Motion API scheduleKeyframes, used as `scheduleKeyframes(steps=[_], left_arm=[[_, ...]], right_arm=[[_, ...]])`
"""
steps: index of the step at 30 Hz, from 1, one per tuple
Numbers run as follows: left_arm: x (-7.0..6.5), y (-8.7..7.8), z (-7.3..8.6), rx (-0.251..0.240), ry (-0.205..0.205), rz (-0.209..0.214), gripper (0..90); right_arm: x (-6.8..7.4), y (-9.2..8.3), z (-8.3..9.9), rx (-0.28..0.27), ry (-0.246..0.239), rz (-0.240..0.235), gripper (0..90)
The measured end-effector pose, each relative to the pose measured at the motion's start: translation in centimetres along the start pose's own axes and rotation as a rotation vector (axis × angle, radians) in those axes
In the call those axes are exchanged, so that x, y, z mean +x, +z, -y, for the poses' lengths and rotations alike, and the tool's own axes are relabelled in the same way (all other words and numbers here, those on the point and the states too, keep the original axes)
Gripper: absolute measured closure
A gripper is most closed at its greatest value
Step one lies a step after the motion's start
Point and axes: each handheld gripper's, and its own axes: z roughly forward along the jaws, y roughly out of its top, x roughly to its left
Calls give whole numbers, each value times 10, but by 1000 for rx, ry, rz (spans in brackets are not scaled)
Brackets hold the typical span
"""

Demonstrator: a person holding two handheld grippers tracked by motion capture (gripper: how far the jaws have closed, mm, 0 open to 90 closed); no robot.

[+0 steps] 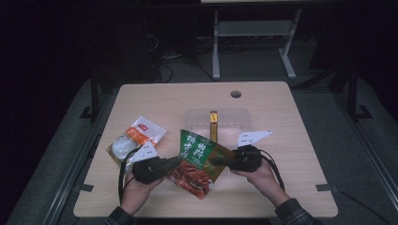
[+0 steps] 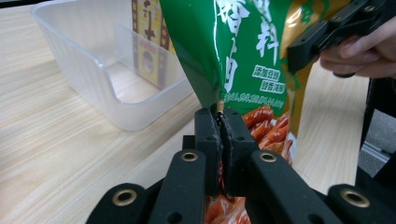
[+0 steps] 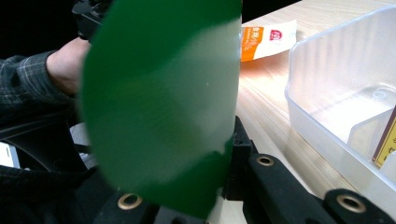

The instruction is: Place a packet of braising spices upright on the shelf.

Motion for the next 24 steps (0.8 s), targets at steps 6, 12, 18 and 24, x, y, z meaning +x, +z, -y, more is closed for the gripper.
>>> scheduleKeyframes(steps=[6,12,18,24], left_arm=[[5,-5,2,-4,33,-55,806],[5,-5,4,19,82,-79,616],[7,-5,9,56,102,-81,438],[10,-8,15,85,84,-57,352]], right_arm=[[2,-4,-6,18,-34,-6,898],[5,-7,-12,29,-72,1,898],[6,-18,-16,14,-71,2,898],[6,-36,-16,1,-78,22,899]])
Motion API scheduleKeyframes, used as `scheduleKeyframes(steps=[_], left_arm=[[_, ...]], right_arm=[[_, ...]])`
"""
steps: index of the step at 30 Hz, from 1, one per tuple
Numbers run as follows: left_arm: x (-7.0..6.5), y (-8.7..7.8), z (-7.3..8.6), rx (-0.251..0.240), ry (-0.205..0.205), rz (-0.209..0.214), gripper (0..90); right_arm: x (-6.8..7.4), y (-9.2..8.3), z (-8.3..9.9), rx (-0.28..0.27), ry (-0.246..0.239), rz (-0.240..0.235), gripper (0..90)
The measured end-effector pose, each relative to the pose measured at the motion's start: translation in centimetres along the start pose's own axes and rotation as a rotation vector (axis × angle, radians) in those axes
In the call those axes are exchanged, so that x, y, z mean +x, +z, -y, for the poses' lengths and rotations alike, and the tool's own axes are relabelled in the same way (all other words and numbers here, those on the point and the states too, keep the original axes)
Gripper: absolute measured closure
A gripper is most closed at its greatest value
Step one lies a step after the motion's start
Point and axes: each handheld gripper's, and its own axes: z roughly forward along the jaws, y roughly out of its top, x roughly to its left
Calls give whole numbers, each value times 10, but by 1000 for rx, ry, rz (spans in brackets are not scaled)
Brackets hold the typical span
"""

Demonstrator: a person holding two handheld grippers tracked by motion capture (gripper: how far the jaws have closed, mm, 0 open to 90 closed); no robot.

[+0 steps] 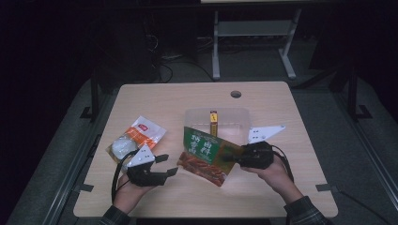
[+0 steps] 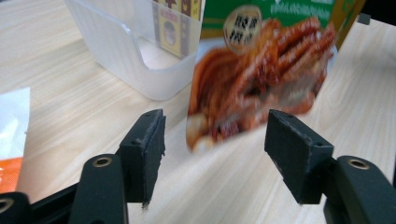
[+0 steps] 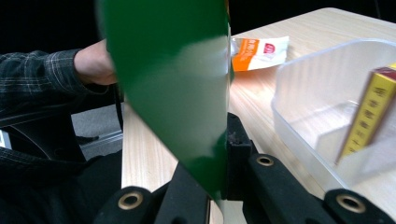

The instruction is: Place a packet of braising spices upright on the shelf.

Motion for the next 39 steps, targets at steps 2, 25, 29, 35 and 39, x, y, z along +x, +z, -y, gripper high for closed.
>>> scheduleKeyframes(steps=[2,25,29,35,39], left_arm=[[0,0,2,6,-4,6,332],[-6,22,6,99,54,28,229],[-6,24,6,103,60,29,230],[-5,25,6,107,62,25,230],[-5,26,6,110,57,25,230]], right_arm=[[-1,-6,1,-4,2,10,899],[-7,-94,9,-60,47,187,899],[-8,-104,8,-67,54,221,899],[-10,-113,3,-89,53,259,900],[-13,-117,-2,-101,49,283,900]])
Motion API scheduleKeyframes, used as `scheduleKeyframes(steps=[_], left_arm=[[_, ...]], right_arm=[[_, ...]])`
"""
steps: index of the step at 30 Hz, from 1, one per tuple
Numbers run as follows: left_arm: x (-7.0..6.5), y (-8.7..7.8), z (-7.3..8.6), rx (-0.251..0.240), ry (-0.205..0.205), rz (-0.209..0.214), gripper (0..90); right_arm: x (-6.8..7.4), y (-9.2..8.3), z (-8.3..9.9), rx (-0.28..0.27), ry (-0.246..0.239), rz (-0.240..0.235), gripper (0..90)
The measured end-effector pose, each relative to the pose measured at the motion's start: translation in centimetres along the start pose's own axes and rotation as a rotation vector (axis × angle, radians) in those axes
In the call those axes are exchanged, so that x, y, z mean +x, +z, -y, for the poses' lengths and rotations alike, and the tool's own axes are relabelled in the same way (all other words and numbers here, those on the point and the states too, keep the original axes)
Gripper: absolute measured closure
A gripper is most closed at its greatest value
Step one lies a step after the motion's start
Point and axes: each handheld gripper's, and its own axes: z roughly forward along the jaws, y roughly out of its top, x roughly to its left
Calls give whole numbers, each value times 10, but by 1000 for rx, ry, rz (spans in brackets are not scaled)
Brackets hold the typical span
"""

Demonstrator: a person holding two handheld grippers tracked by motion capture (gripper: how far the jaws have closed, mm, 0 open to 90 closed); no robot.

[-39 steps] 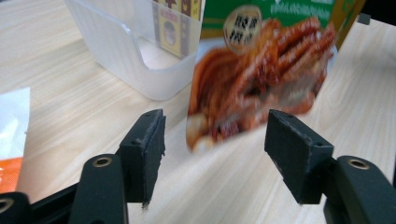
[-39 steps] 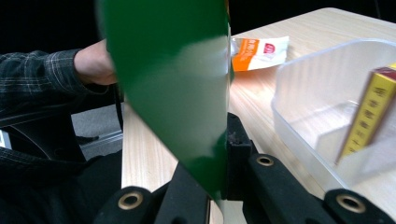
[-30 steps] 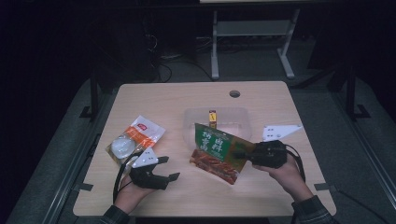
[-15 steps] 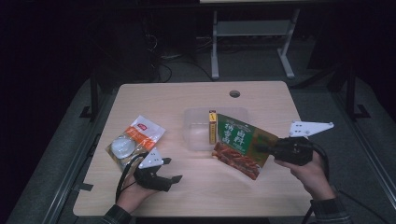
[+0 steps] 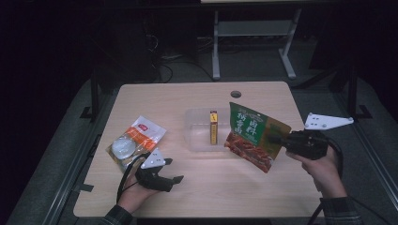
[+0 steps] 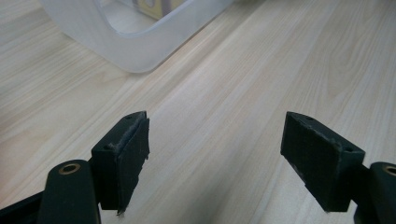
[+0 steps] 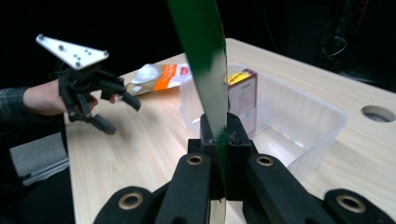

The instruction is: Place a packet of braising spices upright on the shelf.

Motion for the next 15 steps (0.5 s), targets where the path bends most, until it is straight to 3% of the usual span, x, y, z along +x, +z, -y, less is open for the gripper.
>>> scheduleKeyframes(steps=[5,15], left_arm=[[1,1,0,19,19,2,230],[-1,6,1,27,15,8,230]], right_arm=[[-6,1,-6,-19,3,25,900],[-21,12,-21,-34,-3,73,900]])
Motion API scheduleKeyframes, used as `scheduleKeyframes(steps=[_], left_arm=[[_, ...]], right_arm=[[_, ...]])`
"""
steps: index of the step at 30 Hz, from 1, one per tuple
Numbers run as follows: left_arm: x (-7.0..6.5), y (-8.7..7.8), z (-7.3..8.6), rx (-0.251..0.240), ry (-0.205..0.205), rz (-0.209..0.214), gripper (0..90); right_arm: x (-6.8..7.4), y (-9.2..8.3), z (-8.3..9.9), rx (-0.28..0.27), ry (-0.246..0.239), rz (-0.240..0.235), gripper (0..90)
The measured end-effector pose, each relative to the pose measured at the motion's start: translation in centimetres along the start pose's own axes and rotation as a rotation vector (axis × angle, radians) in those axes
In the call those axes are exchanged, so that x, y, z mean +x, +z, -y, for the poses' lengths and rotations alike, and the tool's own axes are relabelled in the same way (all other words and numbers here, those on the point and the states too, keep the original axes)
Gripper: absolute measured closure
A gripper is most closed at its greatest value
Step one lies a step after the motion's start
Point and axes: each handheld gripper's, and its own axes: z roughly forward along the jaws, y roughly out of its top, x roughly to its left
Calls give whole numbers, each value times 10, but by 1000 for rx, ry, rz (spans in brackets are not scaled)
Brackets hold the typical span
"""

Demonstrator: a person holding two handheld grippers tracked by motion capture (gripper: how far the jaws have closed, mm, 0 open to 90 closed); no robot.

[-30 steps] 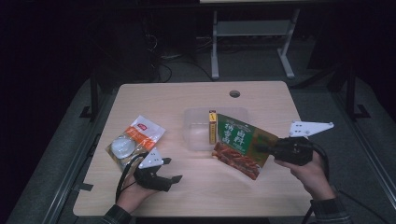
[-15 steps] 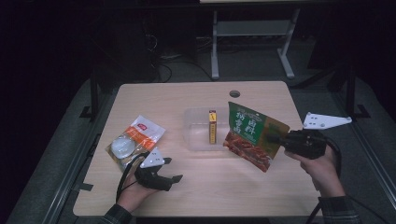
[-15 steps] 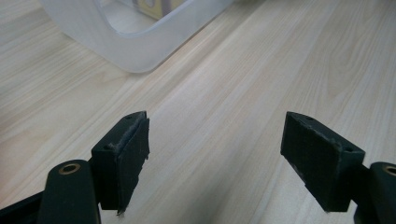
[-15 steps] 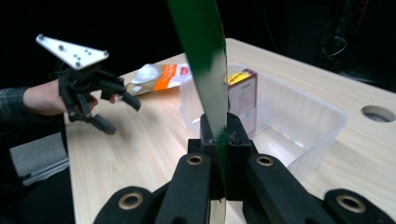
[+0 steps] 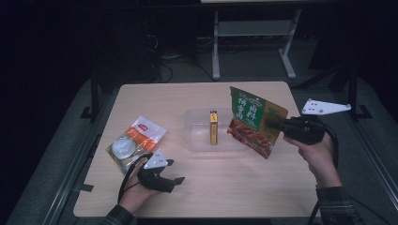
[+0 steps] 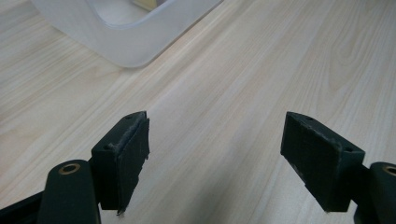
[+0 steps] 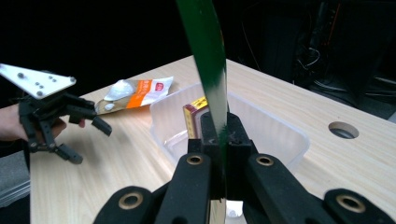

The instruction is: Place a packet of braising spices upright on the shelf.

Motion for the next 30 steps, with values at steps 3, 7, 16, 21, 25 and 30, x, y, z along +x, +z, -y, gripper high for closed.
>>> scheduleKeyframes(steps=[3,7,16,21,25,30], left_arm=[[-1,1,0,12,8,2,230],[-2,3,0,6,-4,3,231],[-2,4,0,26,11,8,230],[-3,6,0,20,9,15,231],[-3,5,0,24,8,17,231],[-3,5,1,19,-2,18,230]], right_arm=[[-3,5,-4,-3,1,9,900],[-7,11,-10,-16,3,24,900],[-14,26,-21,-29,-3,56,900],[-18,38,-25,-28,0,76,900],[-22,49,-27,-33,3,88,900],[-26,62,-30,-41,3,95,900]])
